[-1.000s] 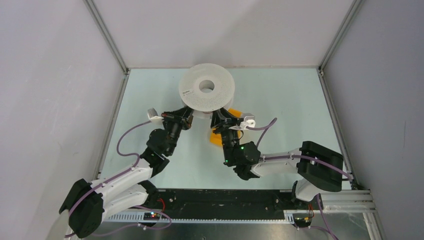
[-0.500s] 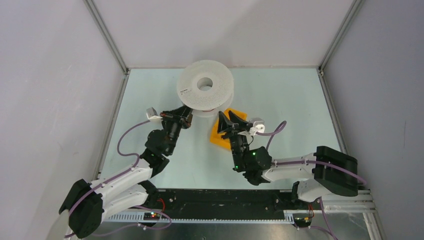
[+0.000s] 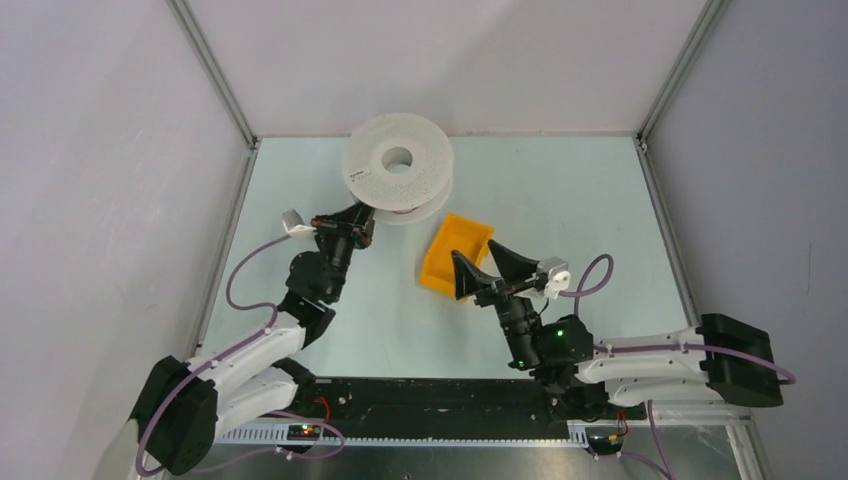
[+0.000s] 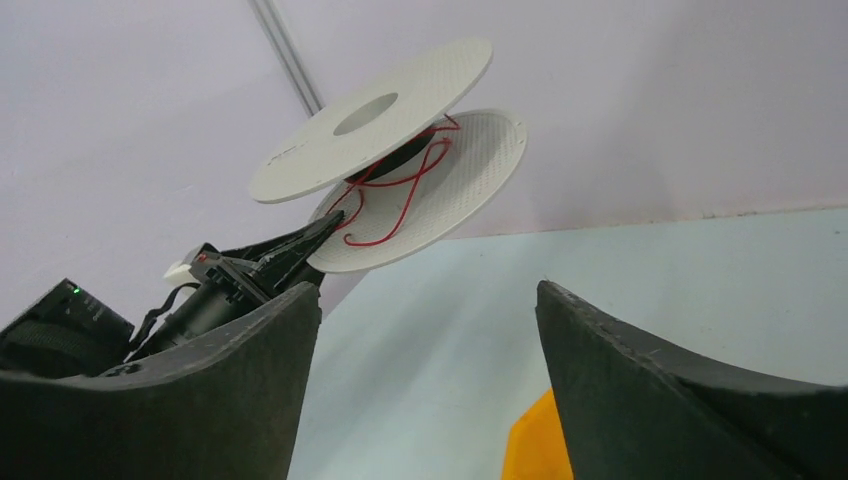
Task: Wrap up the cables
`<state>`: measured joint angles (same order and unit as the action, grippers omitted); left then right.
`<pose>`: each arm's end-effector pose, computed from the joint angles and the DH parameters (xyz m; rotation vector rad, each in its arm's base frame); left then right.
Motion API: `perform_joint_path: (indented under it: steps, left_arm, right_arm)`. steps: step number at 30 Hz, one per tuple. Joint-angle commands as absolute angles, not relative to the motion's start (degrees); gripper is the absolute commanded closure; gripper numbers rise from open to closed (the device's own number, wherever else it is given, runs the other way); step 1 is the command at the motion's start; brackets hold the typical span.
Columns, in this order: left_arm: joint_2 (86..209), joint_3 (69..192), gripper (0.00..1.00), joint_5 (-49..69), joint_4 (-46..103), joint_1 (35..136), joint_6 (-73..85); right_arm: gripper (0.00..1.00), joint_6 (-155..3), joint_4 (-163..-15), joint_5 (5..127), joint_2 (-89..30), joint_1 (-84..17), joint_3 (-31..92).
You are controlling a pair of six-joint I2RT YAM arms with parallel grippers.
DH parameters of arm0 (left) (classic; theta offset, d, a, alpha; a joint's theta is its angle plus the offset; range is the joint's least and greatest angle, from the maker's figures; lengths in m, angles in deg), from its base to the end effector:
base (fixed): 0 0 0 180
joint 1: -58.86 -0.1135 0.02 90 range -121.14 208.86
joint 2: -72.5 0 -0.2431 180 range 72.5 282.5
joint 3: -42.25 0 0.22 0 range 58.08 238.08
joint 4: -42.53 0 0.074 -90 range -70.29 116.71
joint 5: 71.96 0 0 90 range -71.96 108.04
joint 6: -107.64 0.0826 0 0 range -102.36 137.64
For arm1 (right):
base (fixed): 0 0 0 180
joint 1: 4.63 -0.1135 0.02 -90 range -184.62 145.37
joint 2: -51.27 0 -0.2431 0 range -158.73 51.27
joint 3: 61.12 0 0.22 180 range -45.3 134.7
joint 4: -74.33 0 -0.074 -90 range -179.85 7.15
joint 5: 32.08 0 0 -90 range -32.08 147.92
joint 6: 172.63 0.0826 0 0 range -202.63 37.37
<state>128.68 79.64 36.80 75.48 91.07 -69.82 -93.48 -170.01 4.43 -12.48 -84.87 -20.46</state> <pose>0.2177 -0.1057 0.2818 -0.9648 1.1664 -1.5205 0.1006 0.1932 0.3264 0.0520 1.1925 0.6719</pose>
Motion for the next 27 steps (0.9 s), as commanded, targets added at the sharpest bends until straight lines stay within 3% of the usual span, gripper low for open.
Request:
perform_joint_path:
  steps: [1,5,16,27]
  left_arm:
    - [129.64,82.89,1.00,33.48,81.94,86.67,-67.60]
    - [132.35,81.31,1.00,31.10,83.00,81.32,-67.19]
    - [147.00,76.58,1.00,25.85,92.52,72.75,-67.21]
    - [163.25,74.44,1.00,22.57,103.42,71.02,-66.69]
  right_arm:
    - [0.12,-91.87,-157.71,3.14,-5.77,-85.64,-20.90]
    - [0.01,-87.92,-150.95,3.32,-0.59,-85.65,-22.97]
    - [0.00,-85.70,-145.88,2.76,4.88,-85.16,-26.13]
    - [0.01,-83.33,-143.15,3.30,7.23,-83.46,-27.52]
